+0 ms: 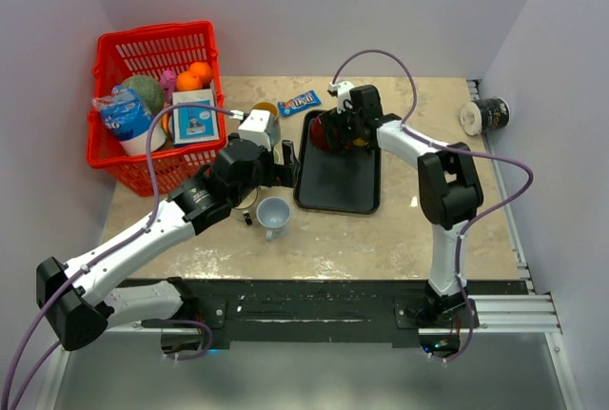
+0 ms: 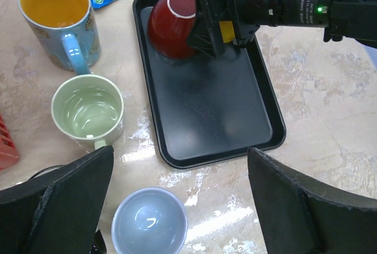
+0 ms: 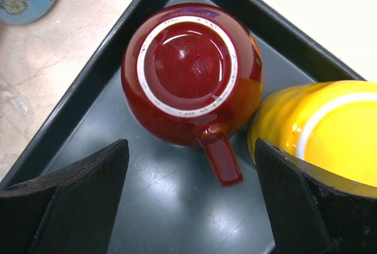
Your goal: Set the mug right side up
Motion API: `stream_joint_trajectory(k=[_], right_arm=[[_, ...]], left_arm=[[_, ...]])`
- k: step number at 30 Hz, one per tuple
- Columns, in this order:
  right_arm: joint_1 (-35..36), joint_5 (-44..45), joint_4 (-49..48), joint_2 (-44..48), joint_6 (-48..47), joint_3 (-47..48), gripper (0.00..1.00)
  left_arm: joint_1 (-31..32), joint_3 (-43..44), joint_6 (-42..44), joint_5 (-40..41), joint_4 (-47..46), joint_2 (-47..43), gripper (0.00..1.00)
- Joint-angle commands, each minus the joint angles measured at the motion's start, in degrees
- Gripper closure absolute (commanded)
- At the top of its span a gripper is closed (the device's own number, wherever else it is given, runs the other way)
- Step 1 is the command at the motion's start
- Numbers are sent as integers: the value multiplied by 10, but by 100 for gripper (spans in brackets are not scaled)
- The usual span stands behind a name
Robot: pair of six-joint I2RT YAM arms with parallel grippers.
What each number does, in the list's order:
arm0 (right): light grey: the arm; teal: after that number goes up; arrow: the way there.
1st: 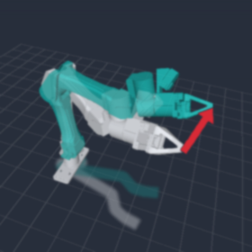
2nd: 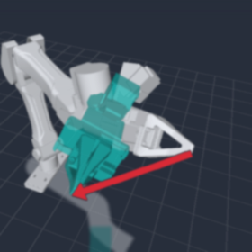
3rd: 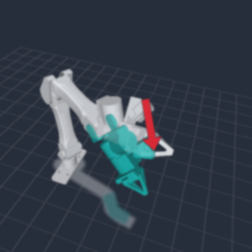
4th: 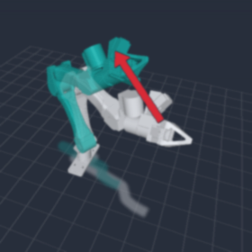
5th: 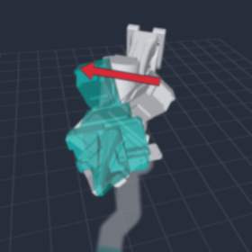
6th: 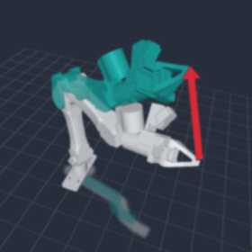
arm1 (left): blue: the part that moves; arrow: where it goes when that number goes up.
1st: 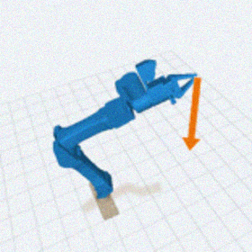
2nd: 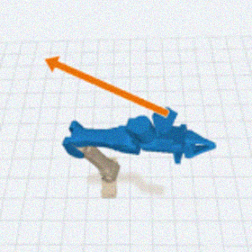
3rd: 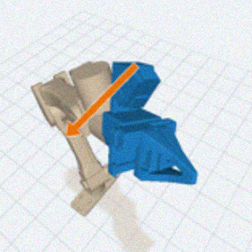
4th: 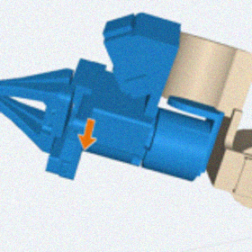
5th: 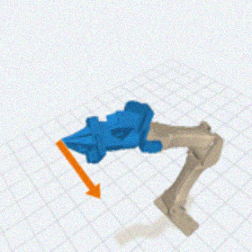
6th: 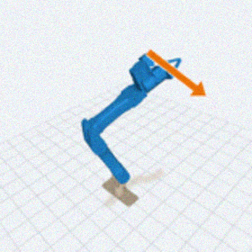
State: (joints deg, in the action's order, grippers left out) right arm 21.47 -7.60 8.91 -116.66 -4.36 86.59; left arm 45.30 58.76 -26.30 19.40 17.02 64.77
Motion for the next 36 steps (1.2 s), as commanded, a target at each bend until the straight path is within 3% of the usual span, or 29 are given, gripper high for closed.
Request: stream_joint_trajectory(k=[1,4,6,14,22,31,36], right_arm=[[1,-15,-13,-19,-19,32,11],[1,-11,-3,-30,-13,42,16],[2,-3,25,-37,-16,53,25],[2,21,1,-9,-9,10,34],[7,45,19,-13,-9,19,58],[14,74,22,-14,-14,26,61],[16,90,28,-18,-17,40,48]], left_arm=[[-7,21,9,-12,-23,-4,1],[-8,11,1,-13,-22,-10,1],[-9,5,-6,-11,-22,-14,1],[-10,-11,-30,-6,-8,-18,1],[-10,-18,-34,-3,-3,-25,1],[-10,-27,-39,-3,-2,-29,1],[-11,-26,-39,-4,-2,-28,1]])
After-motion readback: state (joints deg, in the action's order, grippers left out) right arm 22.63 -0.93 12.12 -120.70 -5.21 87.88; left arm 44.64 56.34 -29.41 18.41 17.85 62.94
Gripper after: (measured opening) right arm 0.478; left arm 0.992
